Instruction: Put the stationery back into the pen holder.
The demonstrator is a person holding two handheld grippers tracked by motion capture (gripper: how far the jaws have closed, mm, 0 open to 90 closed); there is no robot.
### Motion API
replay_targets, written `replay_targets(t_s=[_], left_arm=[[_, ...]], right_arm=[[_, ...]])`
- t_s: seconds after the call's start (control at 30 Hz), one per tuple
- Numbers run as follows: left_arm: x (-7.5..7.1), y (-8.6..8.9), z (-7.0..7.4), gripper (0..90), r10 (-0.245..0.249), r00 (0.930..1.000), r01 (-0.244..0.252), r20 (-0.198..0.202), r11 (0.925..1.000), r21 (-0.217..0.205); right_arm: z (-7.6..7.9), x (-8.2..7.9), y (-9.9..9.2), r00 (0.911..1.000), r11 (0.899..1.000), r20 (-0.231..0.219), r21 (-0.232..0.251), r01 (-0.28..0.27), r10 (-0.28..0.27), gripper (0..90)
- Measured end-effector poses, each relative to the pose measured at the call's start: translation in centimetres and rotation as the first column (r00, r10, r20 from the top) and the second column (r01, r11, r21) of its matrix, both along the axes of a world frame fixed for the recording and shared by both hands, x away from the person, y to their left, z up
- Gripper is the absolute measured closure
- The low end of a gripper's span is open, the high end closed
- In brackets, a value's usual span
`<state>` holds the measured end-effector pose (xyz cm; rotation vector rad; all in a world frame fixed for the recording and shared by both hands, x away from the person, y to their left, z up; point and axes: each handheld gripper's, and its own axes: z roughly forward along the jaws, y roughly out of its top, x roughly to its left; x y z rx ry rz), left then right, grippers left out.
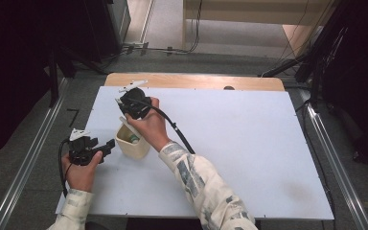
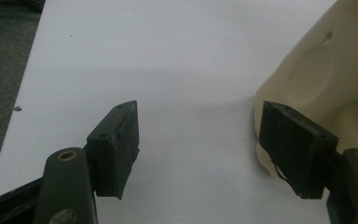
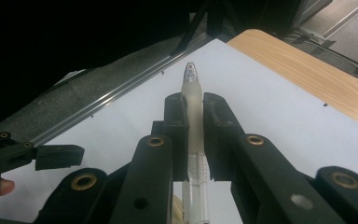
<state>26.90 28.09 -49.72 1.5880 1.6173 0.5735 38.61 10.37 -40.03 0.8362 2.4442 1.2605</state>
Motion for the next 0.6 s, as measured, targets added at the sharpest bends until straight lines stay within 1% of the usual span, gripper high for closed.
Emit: replay_targets(t_s=[0.33, 0.6], left_arm=[[0.0, 0.0, 0.0, 29.9, -0.002, 1.0000, 0.002, 0.000, 1.0000, -0.001], [0.0, 0.0, 0.0, 29.9, -0.004, 1.0000, 0.004, -0.002, 1.0000, 0.001]], right_arm=[[0.4, -0.2, 0.7, 1.0000, 1.000, 0.000, 0.007, -0.007, 0.007, 78.8], [0.2, -0.5, 1.2, 0.9997, 1.000, -0.004, 0.013, -0.024, 0.024, 78.8]])
